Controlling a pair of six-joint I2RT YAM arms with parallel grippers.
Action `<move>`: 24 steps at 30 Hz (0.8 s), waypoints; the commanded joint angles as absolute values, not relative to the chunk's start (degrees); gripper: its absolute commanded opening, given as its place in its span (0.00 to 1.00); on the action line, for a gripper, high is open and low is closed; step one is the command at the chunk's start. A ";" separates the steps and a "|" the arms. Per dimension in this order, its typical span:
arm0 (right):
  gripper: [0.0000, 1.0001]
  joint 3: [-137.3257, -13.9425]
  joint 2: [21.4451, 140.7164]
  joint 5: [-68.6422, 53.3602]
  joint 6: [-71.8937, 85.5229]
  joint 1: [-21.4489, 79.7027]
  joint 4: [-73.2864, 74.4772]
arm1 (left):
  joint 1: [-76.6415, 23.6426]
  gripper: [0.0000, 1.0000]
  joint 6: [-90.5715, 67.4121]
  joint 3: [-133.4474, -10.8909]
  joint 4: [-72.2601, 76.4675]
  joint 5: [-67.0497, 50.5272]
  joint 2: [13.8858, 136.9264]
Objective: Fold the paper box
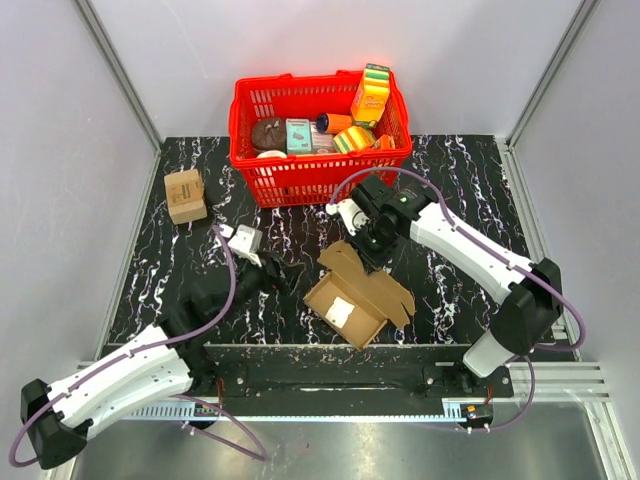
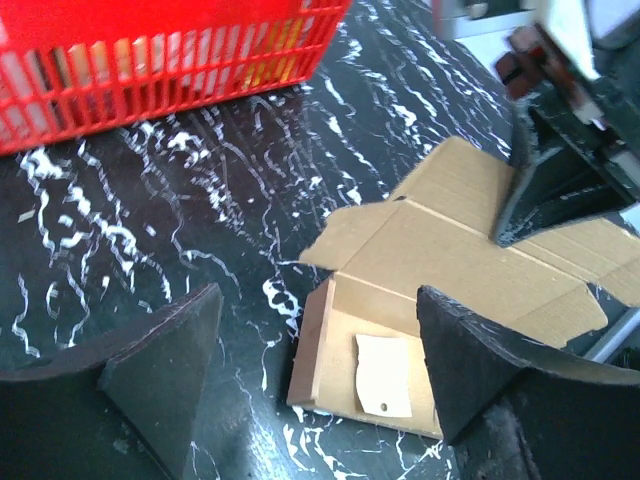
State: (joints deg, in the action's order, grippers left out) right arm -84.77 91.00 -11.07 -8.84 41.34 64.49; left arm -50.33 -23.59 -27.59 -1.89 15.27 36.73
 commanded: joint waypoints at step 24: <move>0.00 -91.84 92.29 -18.63 -15.64 41.84 70.40 | -32.61 0.79 9.84 -39.88 4.32 -35.76 58.17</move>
State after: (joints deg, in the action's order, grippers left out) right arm -89.38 92.92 -17.58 -14.50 41.36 69.56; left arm -34.44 6.04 -33.43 2.07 -22.17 54.06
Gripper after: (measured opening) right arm 0.016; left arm 0.805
